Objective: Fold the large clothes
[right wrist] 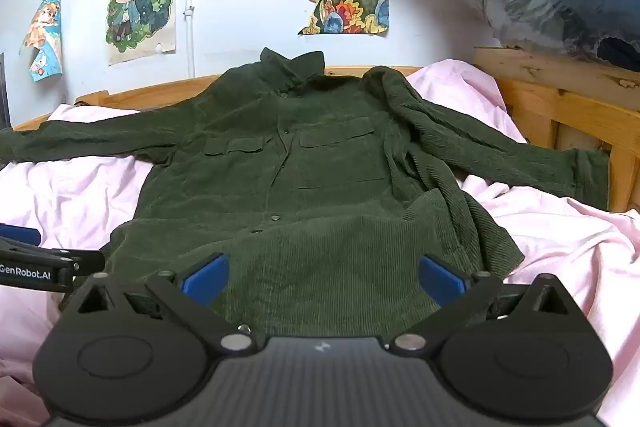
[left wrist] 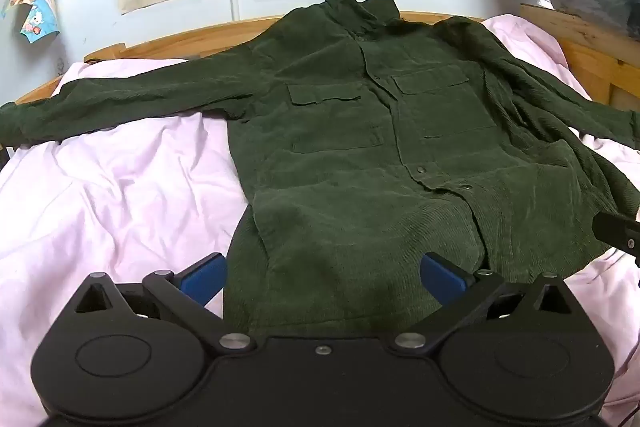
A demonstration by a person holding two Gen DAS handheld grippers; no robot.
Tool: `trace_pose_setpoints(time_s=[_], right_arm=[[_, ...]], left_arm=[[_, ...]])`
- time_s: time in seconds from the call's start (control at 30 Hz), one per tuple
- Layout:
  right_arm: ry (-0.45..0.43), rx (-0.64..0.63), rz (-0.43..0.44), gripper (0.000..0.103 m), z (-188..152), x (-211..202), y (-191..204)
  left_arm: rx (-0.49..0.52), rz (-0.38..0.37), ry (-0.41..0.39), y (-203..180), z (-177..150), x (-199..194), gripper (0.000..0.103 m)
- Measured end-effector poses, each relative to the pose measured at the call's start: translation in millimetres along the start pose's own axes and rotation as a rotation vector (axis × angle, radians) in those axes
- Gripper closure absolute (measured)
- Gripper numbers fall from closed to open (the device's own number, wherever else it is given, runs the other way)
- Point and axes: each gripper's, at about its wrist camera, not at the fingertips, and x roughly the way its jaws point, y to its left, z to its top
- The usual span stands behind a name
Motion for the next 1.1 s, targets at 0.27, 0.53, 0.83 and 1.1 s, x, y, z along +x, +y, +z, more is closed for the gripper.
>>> trace_pose_setpoints(time_s=[0.27, 0.53, 0.83, 1.1], right_arm=[[0.008, 0.001, -0.002, 0.000, -0.3, 1.2, 0.1], [0.010, 0.003, -0.005, 0.000, 2.6, 3.9, -2.0], [0.009, 0.017, -0.008, 0.000, -0.8, 2.1, 0.3], [0.009, 0.016, -0.007, 0.000, -0.8, 2.3, 0.1]], left_arm=[[-0.001, -0.009, 0.003, 0.2, 2.4, 2.8, 0.001], [0.006, -0.011, 0.000, 3.6, 1.7, 1.2, 0.001], [0.008, -0.006, -0.016, 2.3, -0.2, -2.6, 0.001], [0.008, -0.006, -0.015, 2.3, 0.3, -2.8, 0.001]])
